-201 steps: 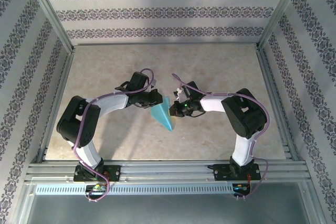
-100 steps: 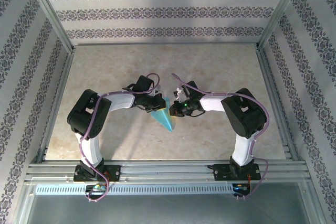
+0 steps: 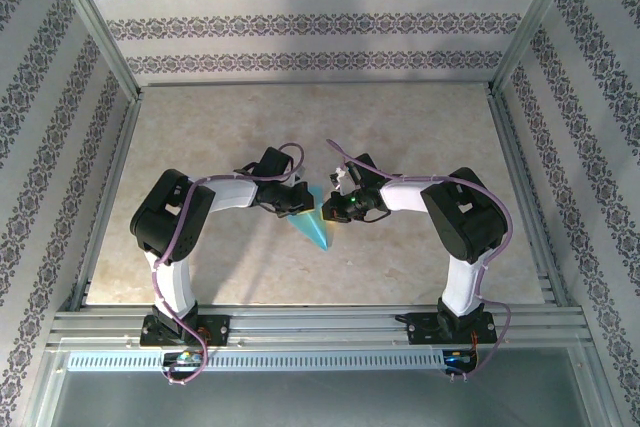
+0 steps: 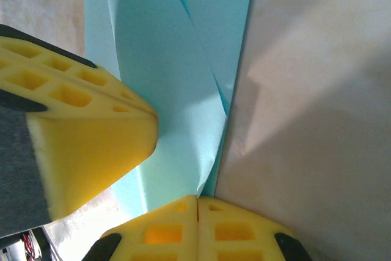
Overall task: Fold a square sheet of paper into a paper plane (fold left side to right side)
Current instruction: Fourth fold the wing at the center of the table.
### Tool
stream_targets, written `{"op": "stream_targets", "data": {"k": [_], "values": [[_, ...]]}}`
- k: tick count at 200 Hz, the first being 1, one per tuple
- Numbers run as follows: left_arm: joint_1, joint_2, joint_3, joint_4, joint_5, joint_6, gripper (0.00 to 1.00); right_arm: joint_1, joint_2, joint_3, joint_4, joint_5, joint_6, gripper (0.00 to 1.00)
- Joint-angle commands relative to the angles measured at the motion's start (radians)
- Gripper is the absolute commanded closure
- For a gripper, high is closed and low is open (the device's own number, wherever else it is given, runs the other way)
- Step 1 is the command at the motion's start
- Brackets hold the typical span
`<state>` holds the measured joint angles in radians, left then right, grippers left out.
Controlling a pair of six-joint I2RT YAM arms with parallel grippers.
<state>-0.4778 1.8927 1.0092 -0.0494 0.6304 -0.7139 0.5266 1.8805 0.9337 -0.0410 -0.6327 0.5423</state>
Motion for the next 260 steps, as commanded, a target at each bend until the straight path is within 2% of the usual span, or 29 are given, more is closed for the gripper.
{"op": "stream_targets", "data": {"k": [1, 81, 173, 188, 205, 238, 260], "values": [[-0.006, 0.023, -0.034, 0.015, -0.021, 0.016, 1.0, 0.03, 0.068, -0.017, -0.048, 0.088, -0.032, 1.0], [-0.004, 0.035, -0.07, 0.012, -0.055, 0.027, 1.0, 0.029, 0.054, -0.005, -0.051, 0.071, -0.026, 1.0], [-0.005, 0.032, -0.08, -0.005, -0.075, 0.033, 1.0, -0.008, -0.12, 0.073, -0.104, 0.031, 0.009, 0.74], [-0.004, 0.033, -0.08, -0.001, -0.074, 0.031, 1.0, -0.011, -0.157, 0.068, -0.135, 0.043, 0.0, 0.73], [-0.005, 0.032, -0.081, -0.002, -0.074, 0.032, 1.0, -0.014, -0.193, 0.048, -0.157, 0.033, -0.007, 0.78], [-0.005, 0.03, -0.079, -0.005, -0.073, 0.034, 1.0, 0.006, -0.219, -0.015, -0.126, -0.09, 0.023, 1.0], [-0.005, 0.029, -0.079, -0.006, -0.076, 0.033, 1.0, 0.035, -0.202, -0.061, -0.068, -0.143, 0.059, 1.0]]}}
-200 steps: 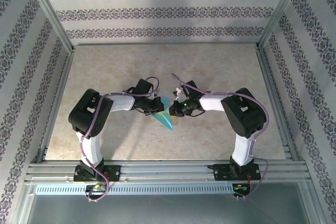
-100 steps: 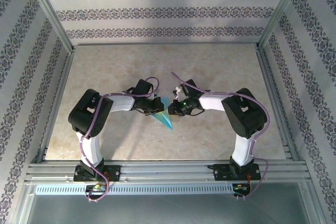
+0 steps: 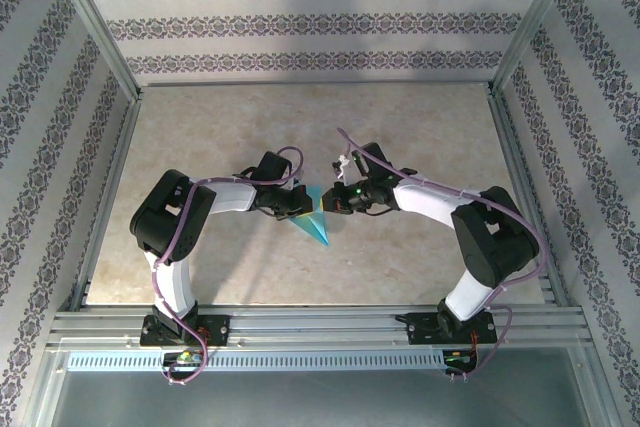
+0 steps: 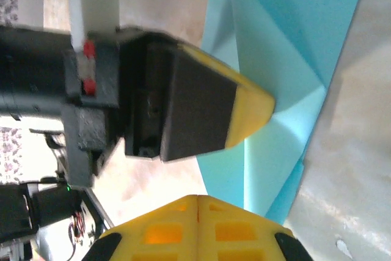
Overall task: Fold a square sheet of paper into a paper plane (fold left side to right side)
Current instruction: Fourth fold the wing at the center of the table.
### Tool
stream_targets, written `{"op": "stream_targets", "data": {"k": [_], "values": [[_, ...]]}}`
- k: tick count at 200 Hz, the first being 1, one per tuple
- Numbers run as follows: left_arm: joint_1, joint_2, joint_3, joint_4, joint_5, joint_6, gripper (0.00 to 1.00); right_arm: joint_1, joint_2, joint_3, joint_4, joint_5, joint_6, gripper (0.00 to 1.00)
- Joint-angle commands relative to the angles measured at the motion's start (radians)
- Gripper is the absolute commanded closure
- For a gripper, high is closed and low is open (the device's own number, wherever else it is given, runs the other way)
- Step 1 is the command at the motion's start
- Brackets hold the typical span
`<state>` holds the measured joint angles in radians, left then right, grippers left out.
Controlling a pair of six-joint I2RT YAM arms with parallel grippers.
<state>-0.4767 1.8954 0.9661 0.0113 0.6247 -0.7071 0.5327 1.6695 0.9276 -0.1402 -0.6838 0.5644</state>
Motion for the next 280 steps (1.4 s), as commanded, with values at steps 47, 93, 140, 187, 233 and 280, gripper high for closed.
{"op": "stream_targets", "data": {"k": [47, 93, 140, 187, 233, 280], "values": [[-0.006, 0.022, -0.033, -0.075, -0.073, 0.03, 1.0, 0.065, 0.077, -0.093, 0.105, -0.108, 0.072, 1.0], [-0.006, 0.021, -0.036, -0.074, -0.075, 0.029, 1.0, 0.077, 0.107, -0.12, 0.116, -0.094, 0.068, 1.0], [-0.004, 0.022, -0.034, -0.079, -0.075, 0.031, 1.0, 0.085, 0.122, -0.136, 0.122, -0.088, 0.066, 1.0], [-0.005, 0.024, -0.036, -0.078, -0.077, 0.031, 1.0, 0.087, 0.117, -0.145, 0.117, -0.077, 0.063, 1.0], [-0.003, 0.022, -0.037, -0.078, -0.077, 0.031, 1.0, 0.087, 0.116, -0.153, 0.103, -0.065, 0.055, 1.0], [-0.002, 0.024, -0.032, -0.082, -0.075, 0.032, 1.0, 0.09, 0.119, -0.162, 0.099, -0.056, 0.053, 1.0]]}}
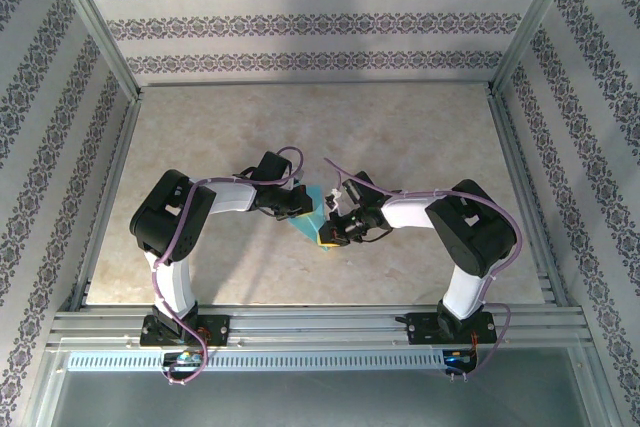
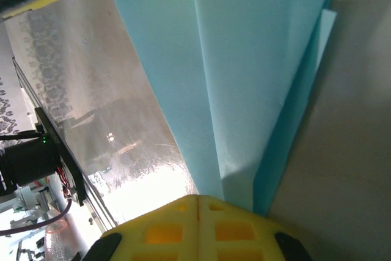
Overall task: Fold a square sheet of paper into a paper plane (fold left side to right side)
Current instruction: Fourth fold the wing at the center of the table.
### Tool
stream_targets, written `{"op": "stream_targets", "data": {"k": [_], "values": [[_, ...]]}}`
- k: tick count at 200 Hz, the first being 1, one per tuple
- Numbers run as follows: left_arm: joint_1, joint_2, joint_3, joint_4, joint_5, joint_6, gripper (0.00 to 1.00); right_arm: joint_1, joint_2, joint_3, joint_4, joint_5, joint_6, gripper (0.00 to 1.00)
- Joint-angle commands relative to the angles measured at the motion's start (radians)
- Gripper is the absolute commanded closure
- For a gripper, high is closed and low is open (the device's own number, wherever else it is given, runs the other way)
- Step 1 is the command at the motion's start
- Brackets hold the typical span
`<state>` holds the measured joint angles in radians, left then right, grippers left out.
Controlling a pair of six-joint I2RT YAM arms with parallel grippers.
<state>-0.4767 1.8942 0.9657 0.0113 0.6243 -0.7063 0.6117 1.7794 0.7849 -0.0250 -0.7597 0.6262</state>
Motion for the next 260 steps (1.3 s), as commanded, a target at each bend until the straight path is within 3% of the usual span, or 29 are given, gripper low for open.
{"op": "stream_targets", "data": {"k": [1, 260], "values": [[-0.001, 0.025, -0.032, -0.082, -0.074, 0.031, 1.0, 0.01, 0.008, -0.019, -0.016, 0.02, -0.009, 1.0], [0.003, 0.031, -0.033, -0.083, -0.081, 0.031, 1.0, 0.023, 0.007, -0.059, -0.043, 0.056, -0.017, 1.0]]}}
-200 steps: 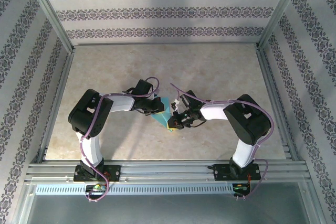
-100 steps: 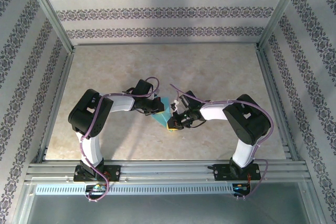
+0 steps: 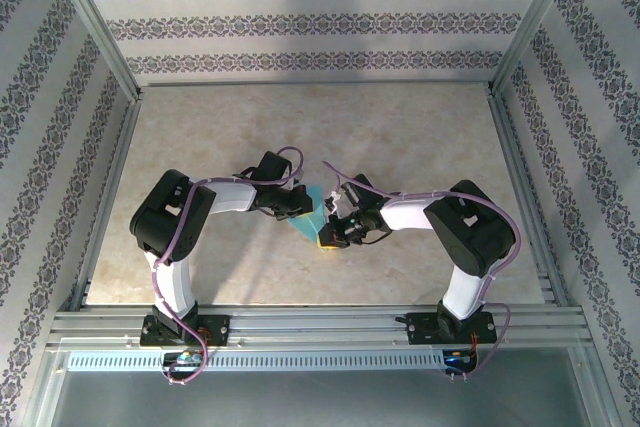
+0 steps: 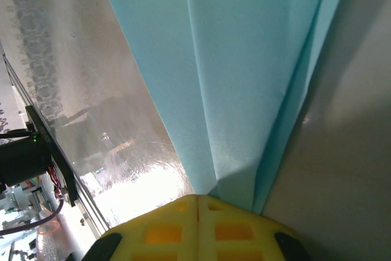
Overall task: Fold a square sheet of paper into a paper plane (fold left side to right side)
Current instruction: Fourth fold the wing at the center of the table.
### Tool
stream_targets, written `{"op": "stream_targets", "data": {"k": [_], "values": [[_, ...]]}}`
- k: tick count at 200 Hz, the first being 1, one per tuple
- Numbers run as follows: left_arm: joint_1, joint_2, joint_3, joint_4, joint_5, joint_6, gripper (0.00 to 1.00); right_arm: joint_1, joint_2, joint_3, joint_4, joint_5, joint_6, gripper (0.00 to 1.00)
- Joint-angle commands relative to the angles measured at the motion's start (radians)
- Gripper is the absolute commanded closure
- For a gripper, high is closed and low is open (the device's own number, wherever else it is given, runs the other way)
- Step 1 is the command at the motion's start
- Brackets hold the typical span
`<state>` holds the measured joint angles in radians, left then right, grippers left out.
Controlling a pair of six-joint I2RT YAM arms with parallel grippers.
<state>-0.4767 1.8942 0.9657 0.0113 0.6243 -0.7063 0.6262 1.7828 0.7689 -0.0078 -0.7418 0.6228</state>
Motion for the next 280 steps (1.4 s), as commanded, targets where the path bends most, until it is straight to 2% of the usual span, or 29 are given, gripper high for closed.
{"op": "stream_targets", "data": {"k": [1, 69, 120, 165, 193, 235, 280], "values": [[0.003, 0.031, -0.033, -0.083, -0.08, 0.03, 1.0, 0.008, 0.003, -0.044, -0.061, 0.038, -0.014, 1.0], [0.008, 0.034, -0.031, -0.087, -0.088, 0.028, 1.0, 0.009, -0.055, -0.112, -0.063, 0.036, -0.008, 1.0], [0.008, 0.034, -0.03, -0.081, -0.086, 0.027, 1.0, 0.005, -0.187, -0.157, -0.126, 0.035, -0.007, 1.0], [0.007, 0.029, -0.031, -0.081, -0.083, 0.027, 1.0, -0.041, -0.308, -0.112, -0.176, -0.025, -0.032, 1.0], [0.008, 0.03, -0.031, -0.077, -0.083, 0.025, 1.0, -0.045, -0.24, -0.051, -0.107, -0.039, -0.018, 1.0], [0.006, 0.031, -0.031, -0.076, -0.081, 0.025, 1.0, -0.034, -0.105, 0.031, 0.007, 0.039, 0.021, 1.0], [0.006, 0.029, -0.029, -0.079, -0.08, 0.026, 1.0, -0.035, -0.016, 0.063, 0.032, 0.072, 0.028, 1.0]]}}
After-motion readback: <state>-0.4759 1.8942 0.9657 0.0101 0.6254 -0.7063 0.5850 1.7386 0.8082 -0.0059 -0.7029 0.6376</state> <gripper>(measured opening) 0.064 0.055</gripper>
